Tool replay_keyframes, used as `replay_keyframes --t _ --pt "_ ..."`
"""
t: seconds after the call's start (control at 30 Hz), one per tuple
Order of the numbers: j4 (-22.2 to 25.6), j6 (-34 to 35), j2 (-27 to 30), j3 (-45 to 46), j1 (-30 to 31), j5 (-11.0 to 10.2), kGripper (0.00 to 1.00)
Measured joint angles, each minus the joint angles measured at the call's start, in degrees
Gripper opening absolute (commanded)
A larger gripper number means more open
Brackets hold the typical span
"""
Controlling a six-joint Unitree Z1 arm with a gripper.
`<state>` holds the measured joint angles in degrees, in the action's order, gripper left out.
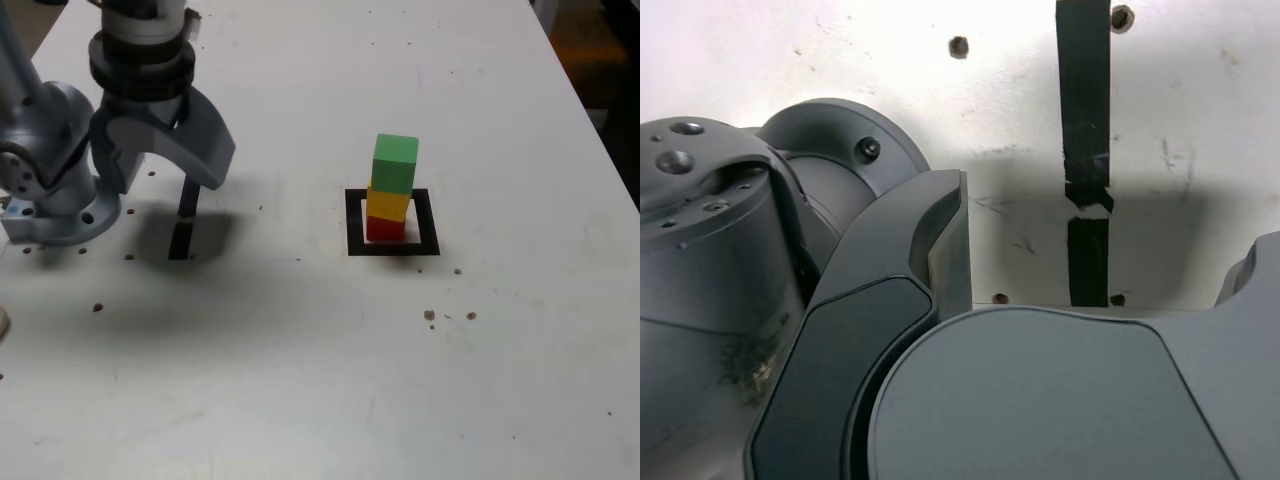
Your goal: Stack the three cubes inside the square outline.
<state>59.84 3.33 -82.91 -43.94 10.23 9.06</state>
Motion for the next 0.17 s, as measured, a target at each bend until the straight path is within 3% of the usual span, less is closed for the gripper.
replay_keyframes --t 0.17 --pt "-1.75 0.00 0.83 0.65 -0.01 -0.67 1.00"
